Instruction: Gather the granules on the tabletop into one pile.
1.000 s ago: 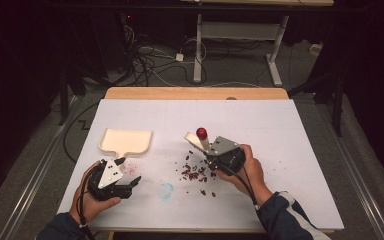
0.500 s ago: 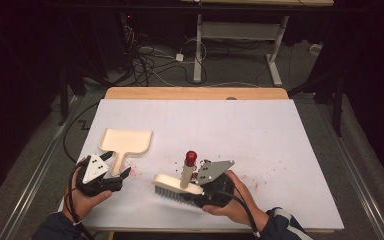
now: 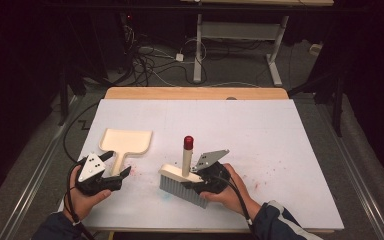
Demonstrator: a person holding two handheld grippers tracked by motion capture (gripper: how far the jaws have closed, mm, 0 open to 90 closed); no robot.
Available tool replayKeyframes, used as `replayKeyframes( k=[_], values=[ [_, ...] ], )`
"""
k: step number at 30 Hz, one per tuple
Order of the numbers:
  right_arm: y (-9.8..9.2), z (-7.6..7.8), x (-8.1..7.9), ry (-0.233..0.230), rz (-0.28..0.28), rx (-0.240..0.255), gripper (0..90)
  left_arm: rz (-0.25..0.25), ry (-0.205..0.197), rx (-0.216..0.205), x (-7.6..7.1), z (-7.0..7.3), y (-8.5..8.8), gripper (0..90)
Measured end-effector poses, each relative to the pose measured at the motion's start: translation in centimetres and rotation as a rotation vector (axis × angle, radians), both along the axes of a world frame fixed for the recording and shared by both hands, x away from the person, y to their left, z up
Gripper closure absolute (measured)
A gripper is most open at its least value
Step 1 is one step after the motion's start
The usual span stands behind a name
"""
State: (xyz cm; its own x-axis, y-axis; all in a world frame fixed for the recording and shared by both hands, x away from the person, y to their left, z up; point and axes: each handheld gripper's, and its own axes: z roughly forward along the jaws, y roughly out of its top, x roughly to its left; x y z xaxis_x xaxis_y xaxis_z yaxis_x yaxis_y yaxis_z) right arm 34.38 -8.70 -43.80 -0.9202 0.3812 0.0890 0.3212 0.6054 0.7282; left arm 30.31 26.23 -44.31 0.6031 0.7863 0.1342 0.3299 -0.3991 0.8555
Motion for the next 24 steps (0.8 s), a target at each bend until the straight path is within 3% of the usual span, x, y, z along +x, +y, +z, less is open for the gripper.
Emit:
replayKeyframes(
  k=[8,12,16,21,24],
  values=[
    [-0.7,-0.1,1.9,0.001,-0.11,0.004,67.0,-0.012,0.013,0.015,0.1,-0.2,-0.2,21.1],
    [-1.4,0.2,2.8,-0.032,-0.172,-0.003,67.1,-0.024,0.01,0.028,0.0,-0.2,-0.5,21.1],
    [-1.9,0.3,3.6,-0.021,-0.19,-0.003,67.1,-0.037,0.02,0.071,0.0,-0.5,-0.9,21.1],
    [-2.3,1.2,3.9,-0.061,-0.219,-0.005,67.3,-0.067,0.02,0.104,0.1,-0.7,-1.4,21.1],
    [-3.0,2.3,3.5,-0.068,-0.19,0.023,67.3,-0.075,0.018,0.126,0.0,-0.8,-1.6,21.1]
  ],
)
